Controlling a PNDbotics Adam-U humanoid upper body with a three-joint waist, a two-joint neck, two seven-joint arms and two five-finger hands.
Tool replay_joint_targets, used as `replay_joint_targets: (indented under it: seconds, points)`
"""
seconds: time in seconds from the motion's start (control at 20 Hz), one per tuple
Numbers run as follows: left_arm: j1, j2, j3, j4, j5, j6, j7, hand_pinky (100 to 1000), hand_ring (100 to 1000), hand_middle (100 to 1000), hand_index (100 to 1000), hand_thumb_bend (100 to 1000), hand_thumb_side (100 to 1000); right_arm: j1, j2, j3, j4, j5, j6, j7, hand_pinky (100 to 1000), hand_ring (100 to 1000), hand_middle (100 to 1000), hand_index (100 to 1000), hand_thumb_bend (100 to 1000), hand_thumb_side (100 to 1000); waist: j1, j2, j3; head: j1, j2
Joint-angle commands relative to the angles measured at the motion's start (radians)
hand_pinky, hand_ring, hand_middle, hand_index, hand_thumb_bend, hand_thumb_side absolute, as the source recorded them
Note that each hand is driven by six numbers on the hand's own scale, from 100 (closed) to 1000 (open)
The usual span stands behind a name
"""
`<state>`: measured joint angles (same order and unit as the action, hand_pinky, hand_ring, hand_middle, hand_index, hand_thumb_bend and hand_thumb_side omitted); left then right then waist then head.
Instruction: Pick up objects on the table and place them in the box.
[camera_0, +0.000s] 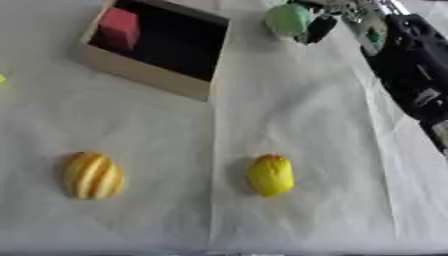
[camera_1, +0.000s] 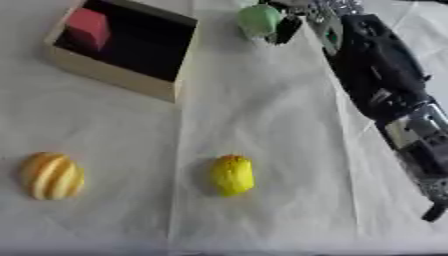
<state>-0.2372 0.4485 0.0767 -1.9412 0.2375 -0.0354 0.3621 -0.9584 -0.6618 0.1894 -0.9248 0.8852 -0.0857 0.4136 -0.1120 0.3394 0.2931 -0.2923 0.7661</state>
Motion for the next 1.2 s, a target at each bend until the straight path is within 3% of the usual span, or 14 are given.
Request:
replay_joint_targets:
  seconds: [0.05, 0.35, 0.7, 0.95, 1.2]
  points:
    - [-0.008, 0.014, 0.008, -0.01, 0.001, -0.002, -0.004, 729, 843, 728, 820, 136, 558, -0.016, -0.025, -0.001, -0.032, -0.027, 0.007, -0.042, 694, 717, 549, 689, 100, 100, -0.009, -0.013, -0.003, 0.0, 0.004]
    - [-0.007, 0.018, 0.009, -0.009, -0.001, -0.002, -0.005, 729, 843, 728, 820, 134, 556, -0.013, -0.061, -0.007, -0.139, -0.107, 0.027, -0.08, 687, 694, 519, 649, 100, 100, -0.008, -0.026, -0.008, 0.005, 0.004]
    - [-0.003, 0.029, 0.009, -0.01, -0.006, -0.003, -0.004, 730, 843, 729, 820, 134, 551, -0.014, -0.137, 0.005, -0.456, -0.228, 0.057, -0.042, 693, 687, 514, 657, 100, 100, -0.002, -0.038, -0.017, -0.027, 0.004]
    - [-0.007, 0.026, 0.003, -0.01, -0.006, -0.002, -0.01, 730, 844, 729, 820, 134, 550, -0.039, -0.125, 0.063, -0.611, -0.281, 0.066, 0.03, 694, 684, 516, 656, 100, 100, 0.004, -0.044, -0.019, -0.038, 0.004]
    - [-0.012, 0.025, 0.0, -0.011, -0.005, -0.002, -0.013, 731, 844, 729, 819, 136, 546, -0.076, -0.064, 0.129, -0.616, -0.283, 0.061, 0.088, 695, 686, 522, 659, 100, 100, 0.011, -0.054, -0.013, -0.029, 0.004]
